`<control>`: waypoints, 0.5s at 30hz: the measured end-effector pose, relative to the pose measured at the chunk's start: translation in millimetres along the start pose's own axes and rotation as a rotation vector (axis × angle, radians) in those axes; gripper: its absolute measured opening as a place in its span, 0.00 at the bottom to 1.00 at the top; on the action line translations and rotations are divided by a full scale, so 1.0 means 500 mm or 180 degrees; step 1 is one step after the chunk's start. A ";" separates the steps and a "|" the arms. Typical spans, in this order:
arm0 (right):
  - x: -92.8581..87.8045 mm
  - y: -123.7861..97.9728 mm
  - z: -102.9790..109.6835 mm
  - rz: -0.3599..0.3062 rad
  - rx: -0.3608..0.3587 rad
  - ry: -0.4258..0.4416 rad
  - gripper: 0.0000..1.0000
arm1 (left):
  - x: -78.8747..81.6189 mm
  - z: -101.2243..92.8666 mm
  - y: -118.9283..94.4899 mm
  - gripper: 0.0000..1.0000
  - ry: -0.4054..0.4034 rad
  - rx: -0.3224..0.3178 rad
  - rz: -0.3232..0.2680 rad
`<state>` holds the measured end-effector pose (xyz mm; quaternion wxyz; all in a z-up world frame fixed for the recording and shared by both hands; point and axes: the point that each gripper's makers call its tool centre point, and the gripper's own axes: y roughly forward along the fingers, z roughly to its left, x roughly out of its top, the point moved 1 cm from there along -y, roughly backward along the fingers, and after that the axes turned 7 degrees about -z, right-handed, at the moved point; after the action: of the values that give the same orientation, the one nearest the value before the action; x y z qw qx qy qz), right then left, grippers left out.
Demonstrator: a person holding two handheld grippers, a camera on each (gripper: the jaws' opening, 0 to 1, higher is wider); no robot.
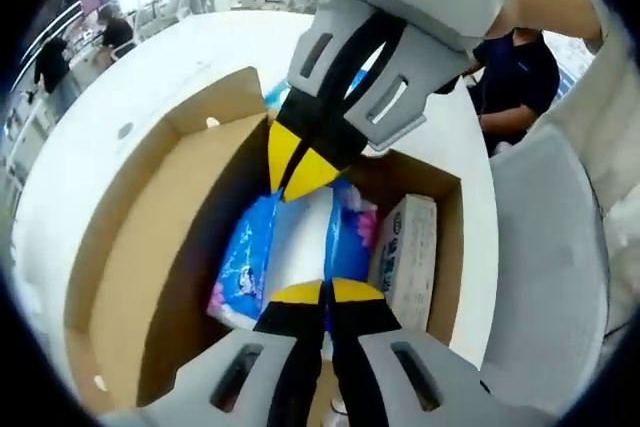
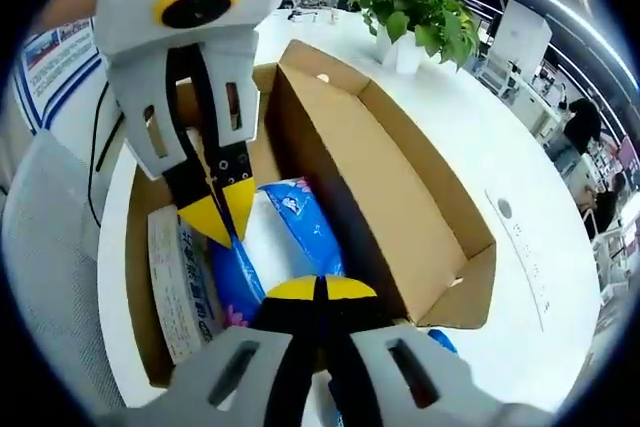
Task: Operate the shoe box by opening the lid, removing the specified soft item, and placing it in the target area until the item is outside and the box remains undamaged.
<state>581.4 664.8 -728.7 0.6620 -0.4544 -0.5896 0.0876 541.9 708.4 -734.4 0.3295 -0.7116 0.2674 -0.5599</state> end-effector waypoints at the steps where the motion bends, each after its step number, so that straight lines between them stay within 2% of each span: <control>1: 0.005 -0.003 0.000 -0.0014 -0.0003 0.0005 0.00 | 0.002 -0.002 -0.004 0.00 -0.0021 0.0002 -0.0011; 9: 0.037 -0.023 -0.009 -0.0092 -0.0033 -0.0047 0.00 | 0.022 -0.006 -0.034 0.00 -0.0039 0.0043 -0.0044; 15: 0.057 -0.041 -0.014 -0.0141 -0.0063 -0.0050 0.00 | 0.040 -0.008 -0.056 0.00 0.0042 0.0079 -0.0037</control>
<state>586.9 668.4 -693.5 0.6546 -0.4471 -0.6055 0.0707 542.9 710.4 -699.9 0.3333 -0.7053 0.2585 -0.5698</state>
